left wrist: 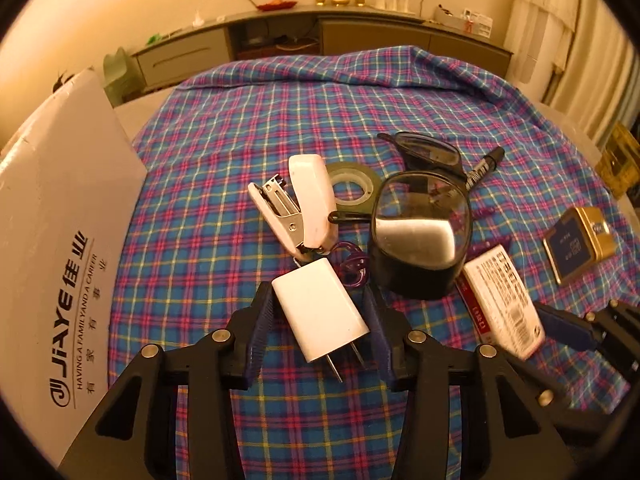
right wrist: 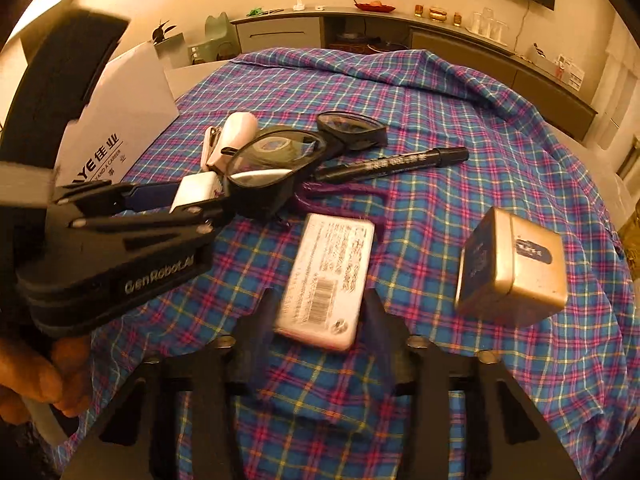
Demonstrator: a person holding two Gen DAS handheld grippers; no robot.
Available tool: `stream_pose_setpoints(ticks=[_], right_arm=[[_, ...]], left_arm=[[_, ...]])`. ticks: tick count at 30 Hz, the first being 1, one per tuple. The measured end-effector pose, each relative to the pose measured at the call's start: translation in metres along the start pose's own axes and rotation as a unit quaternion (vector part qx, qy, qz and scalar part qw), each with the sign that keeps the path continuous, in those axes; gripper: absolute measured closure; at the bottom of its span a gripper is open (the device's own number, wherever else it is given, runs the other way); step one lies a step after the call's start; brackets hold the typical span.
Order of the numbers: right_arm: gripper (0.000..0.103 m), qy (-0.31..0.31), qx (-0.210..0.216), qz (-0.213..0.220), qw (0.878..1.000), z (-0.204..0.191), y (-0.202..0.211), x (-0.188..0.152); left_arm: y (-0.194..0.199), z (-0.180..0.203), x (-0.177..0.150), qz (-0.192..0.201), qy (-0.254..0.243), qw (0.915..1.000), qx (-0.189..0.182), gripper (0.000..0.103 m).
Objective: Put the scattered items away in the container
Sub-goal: 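Grasp the white charger plug with the left gripper while the right gripper grasps the red-and-white staples box, then carry the charger plug and staples box with both grippers over the white foam box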
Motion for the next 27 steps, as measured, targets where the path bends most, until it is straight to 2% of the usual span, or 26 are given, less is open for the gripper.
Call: stream_pose_setpoints(ticks=[8, 14, 20, 24, 27], right_arm=[[0.064, -0.015, 0.01, 0.022, 1.0, 0.003, 0.02, 0.006], [0.064, -0.021, 0.019, 0.034, 0.999, 0.003, 0.034, 0.008], [0.064, -0.01, 0.019, 0.04, 0.999, -0.003, 0.047, 0.008], [0.064, 0.008, 0.005, 0.053, 0.999, -0.01, 0.06, 0.011], [0.064, 0.038, -0.014, 0.074, 0.996, -0.024, 0.076, 0.012]], left_arm=[[0.021, -0.006, 0.002, 0.022, 0.005, 0.9997, -0.004, 0.057], [0.055, -0.01, 0.003, 0.062, -0.003, 0.9981, 0.001, 0.057], [0.088, -0.017, 0.003, 0.082, 0.001, 0.9964, -0.019, 0.057], [0.109, -0.024, 0.005, 0.098, 0.013, 0.9947, -0.028, 0.057], [0.126, -0.033, 0.009, 0.121, 0.02, 0.9924, -0.012, 0.057]])
Point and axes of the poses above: each gripper's, at about its wrist camera, not at the fingertips, and y roughly against the way its jaws point, z to its right, x to its top, the point moved 3 cm from there along -y, roughly the way its jaws point, and after that the axes turned 11 degrees about y, right-handed, at the moved point
